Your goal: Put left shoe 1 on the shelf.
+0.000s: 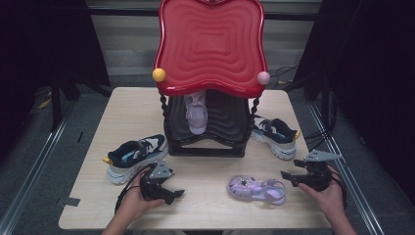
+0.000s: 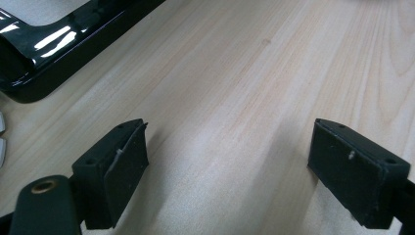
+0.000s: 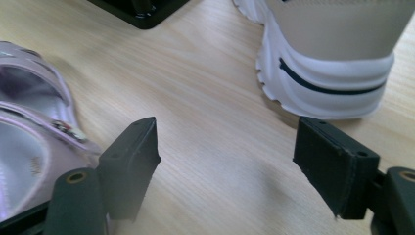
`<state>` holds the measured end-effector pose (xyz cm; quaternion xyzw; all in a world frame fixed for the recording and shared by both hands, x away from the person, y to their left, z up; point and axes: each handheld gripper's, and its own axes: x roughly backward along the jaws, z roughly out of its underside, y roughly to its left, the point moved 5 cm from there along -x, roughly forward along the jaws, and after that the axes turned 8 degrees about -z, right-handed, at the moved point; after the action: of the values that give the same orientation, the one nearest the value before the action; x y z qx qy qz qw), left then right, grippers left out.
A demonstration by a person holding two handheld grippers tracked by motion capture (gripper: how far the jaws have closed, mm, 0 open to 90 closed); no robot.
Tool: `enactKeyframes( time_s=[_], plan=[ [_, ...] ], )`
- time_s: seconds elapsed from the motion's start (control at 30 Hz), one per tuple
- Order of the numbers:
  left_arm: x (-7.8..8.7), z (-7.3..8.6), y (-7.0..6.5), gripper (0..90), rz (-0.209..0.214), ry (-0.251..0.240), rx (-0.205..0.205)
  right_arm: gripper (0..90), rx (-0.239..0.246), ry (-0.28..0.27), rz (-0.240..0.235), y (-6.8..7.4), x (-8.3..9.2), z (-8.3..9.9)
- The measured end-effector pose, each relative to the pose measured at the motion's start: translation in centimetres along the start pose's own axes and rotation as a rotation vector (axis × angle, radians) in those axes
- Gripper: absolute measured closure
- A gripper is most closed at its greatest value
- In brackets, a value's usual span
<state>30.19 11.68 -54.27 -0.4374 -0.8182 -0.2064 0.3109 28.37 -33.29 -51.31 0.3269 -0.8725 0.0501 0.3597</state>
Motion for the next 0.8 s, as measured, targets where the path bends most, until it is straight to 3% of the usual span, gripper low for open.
enactKeyframes(
  time_s=[0.37,0.6,0.8],
  plan=[
    [-0.1,-0.1,-0.1,13.7,0.001,-0.009,0.009,38.6,0.047,0.03,-0.079,1.6,0.4,-1.0],
    [-0.1,-0.1,0.0,13.5,0.002,-0.007,0.003,41.6,0.117,0.065,-0.113,3.1,1.1,-1.9],
    [-0.2,-0.1,0.0,13.3,0.003,-0.007,0.003,40.4,0.113,0.028,-0.152,3.8,1.7,-2.4]
  ],
)
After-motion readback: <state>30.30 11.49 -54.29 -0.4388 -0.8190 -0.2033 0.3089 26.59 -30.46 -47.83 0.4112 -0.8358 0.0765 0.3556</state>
